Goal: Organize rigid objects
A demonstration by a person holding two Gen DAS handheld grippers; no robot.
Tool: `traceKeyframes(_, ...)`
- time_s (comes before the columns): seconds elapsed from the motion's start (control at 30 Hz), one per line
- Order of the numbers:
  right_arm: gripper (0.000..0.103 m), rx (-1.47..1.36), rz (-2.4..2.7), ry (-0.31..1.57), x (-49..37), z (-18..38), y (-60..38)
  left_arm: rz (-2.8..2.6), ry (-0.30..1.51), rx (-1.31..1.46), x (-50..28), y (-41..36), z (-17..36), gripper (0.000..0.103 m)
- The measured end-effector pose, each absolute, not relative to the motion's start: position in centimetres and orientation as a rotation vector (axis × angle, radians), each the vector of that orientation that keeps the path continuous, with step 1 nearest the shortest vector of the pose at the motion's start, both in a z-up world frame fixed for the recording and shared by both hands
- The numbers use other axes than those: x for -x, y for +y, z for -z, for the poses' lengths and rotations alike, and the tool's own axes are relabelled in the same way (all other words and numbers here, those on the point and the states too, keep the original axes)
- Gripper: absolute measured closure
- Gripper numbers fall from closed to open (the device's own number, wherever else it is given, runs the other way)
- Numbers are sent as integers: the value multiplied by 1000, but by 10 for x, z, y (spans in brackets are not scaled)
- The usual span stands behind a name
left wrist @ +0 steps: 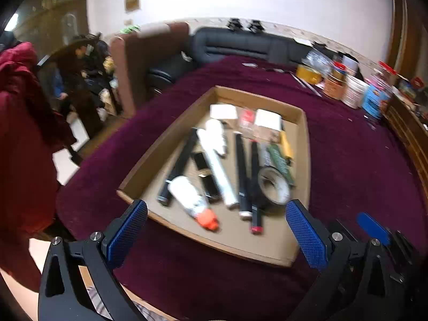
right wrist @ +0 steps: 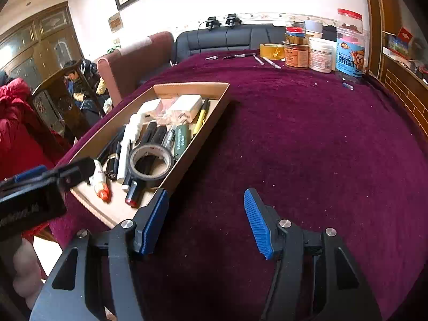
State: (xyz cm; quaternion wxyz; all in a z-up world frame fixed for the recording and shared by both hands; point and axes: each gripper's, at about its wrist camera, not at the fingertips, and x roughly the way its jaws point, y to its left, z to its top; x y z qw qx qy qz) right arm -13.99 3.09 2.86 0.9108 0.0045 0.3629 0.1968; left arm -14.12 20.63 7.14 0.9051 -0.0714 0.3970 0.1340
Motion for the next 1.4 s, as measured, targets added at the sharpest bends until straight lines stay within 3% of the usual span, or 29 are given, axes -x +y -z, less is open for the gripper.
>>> traceKeyframes(0.6, 45, -45, -407, 742, 144, -30, 17, -357, 718, 69, 154, 185, -89, 1)
traceKeyframes(1.4, 45, 60, -439, 725, 154, -29, 39, -370, 724, 82, 154, 192, -84, 1)
